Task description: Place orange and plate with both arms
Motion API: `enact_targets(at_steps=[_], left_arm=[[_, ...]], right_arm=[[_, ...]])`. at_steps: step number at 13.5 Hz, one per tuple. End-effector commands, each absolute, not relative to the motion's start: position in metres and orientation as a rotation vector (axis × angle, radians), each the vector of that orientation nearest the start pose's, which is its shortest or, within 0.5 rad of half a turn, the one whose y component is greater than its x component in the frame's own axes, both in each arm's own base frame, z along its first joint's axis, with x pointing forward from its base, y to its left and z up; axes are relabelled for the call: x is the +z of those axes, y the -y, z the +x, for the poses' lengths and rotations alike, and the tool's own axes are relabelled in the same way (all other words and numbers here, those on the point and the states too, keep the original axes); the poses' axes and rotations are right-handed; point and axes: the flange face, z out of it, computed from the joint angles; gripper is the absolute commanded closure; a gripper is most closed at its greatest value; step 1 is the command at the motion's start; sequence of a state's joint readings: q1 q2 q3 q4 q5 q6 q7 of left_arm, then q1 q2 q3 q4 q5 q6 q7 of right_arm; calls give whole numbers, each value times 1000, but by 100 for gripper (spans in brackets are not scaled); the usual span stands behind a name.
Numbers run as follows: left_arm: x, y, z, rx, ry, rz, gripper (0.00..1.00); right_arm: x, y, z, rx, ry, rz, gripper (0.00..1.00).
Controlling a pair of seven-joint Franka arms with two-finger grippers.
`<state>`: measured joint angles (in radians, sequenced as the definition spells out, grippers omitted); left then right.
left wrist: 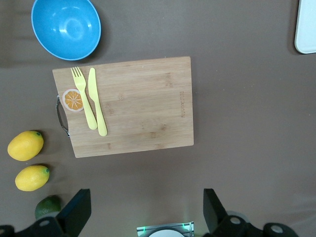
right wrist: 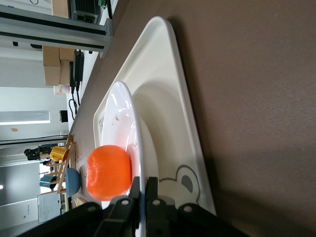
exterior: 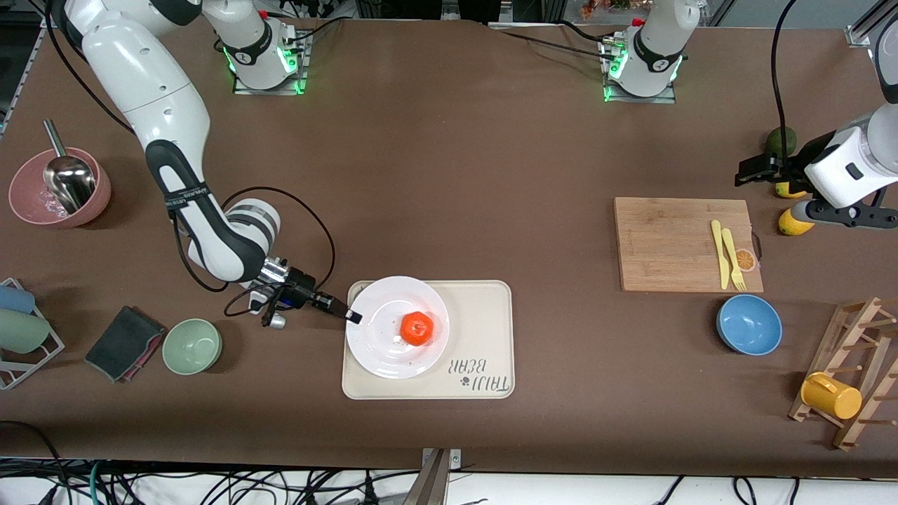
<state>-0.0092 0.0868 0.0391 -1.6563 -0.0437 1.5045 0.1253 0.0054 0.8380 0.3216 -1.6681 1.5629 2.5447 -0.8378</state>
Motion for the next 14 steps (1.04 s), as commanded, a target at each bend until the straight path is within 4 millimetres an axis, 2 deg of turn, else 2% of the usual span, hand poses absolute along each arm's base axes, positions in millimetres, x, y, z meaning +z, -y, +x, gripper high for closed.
enact_targets(at_steps=[1, 3, 4, 7, 9, 12, 14], left_arm=[[535, -8, 565, 378, -155, -3196, 0], [535, -8, 565, 378, -155, -3196, 0], [535, -8, 565, 378, -155, -3196, 0], [535, -8, 565, 378, -155, -3196, 0], [535, -8, 565, 378, -155, -3196, 0], [535, -8, 565, 378, -155, -3196, 0], [535, -8, 565, 378, -155, -3196, 0]], right_arm=[[146, -178, 657, -296, -365, -2080, 0], [165, -171, 662, -320, -301, -2118, 0], [173, -161, 665, -326, -283, -2147, 0], [219, -147, 657, -288, -231, -2249, 0], [255, -116, 642, -214, -145, -2352, 0], [316, -45, 627, -50, 41, -2507, 0], [361, -18, 613, 22, 167, -2635, 0]])
